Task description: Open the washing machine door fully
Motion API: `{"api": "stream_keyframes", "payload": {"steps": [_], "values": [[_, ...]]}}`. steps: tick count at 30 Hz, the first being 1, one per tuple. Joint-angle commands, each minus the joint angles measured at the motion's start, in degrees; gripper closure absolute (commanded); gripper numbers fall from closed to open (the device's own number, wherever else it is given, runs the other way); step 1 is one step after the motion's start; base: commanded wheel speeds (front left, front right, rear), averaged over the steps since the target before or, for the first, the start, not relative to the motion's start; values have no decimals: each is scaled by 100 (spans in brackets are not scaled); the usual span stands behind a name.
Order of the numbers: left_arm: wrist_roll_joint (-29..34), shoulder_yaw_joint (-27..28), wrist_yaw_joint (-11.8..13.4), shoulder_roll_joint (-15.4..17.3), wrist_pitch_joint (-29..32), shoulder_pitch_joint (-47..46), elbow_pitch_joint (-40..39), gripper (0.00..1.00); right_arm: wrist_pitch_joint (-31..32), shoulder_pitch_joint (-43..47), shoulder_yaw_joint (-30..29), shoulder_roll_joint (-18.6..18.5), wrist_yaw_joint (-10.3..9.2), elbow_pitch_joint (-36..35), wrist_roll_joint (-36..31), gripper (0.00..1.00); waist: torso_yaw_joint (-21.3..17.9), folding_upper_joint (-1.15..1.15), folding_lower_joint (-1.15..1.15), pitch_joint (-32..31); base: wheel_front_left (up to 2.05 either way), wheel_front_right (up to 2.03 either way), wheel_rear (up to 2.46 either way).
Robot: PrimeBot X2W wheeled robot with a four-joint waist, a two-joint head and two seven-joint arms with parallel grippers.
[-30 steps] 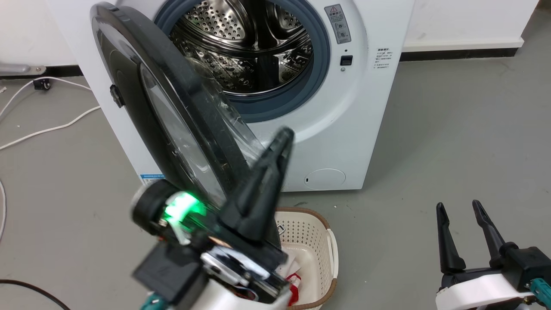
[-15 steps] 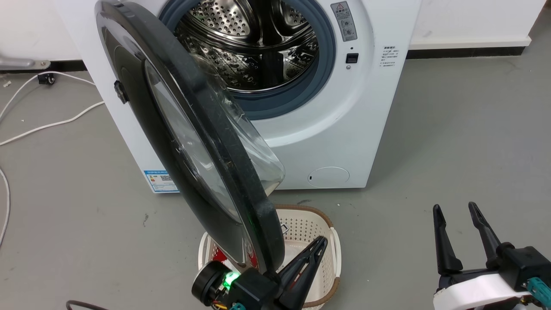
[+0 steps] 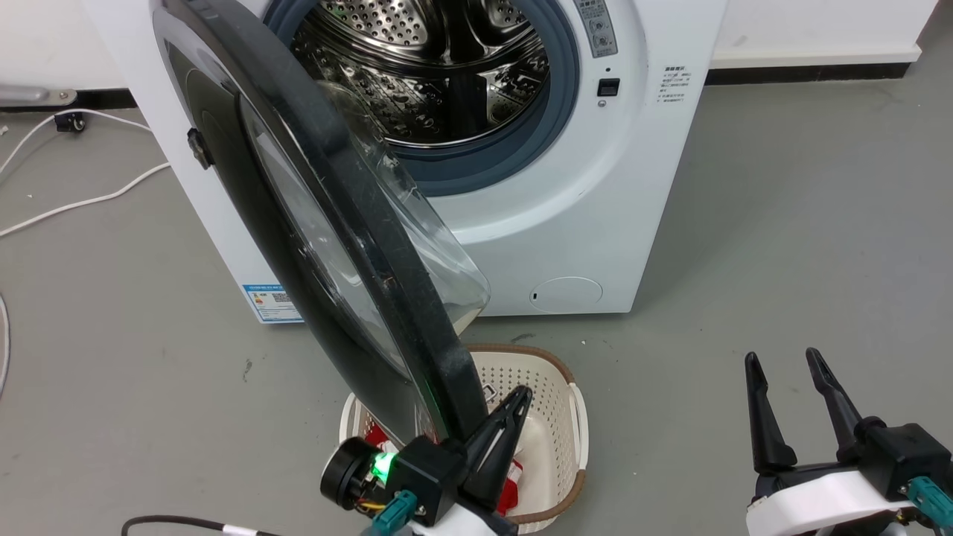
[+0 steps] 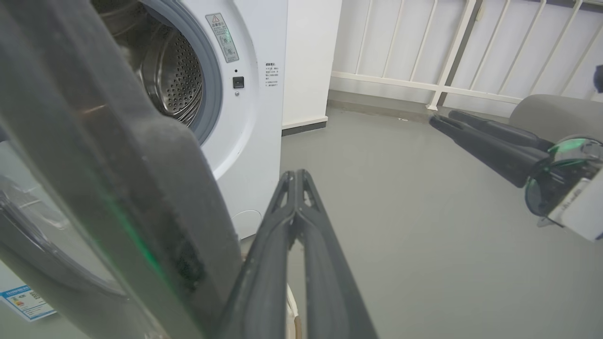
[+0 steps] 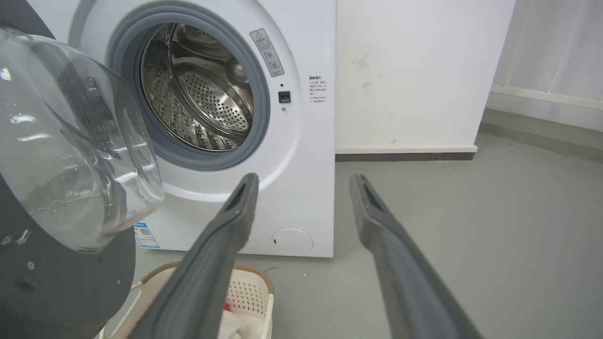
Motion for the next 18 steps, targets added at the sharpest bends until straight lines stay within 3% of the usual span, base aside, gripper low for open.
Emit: {"api": "stream_keyframes", "payload": {"steps": [1, 18], "values": [[-39, 47, 28, -40, -92, -149, 98, 100, 9, -101, -4, 16, -3, 20, -2, 0, 4, 0, 0, 16, 0, 0, 0], [-280, 76, 186, -163, -509, -541, 899, 100, 14, -162, 14, 16, -4, 124, 79, 0, 103, 0, 0, 84, 0, 0, 0]]}}
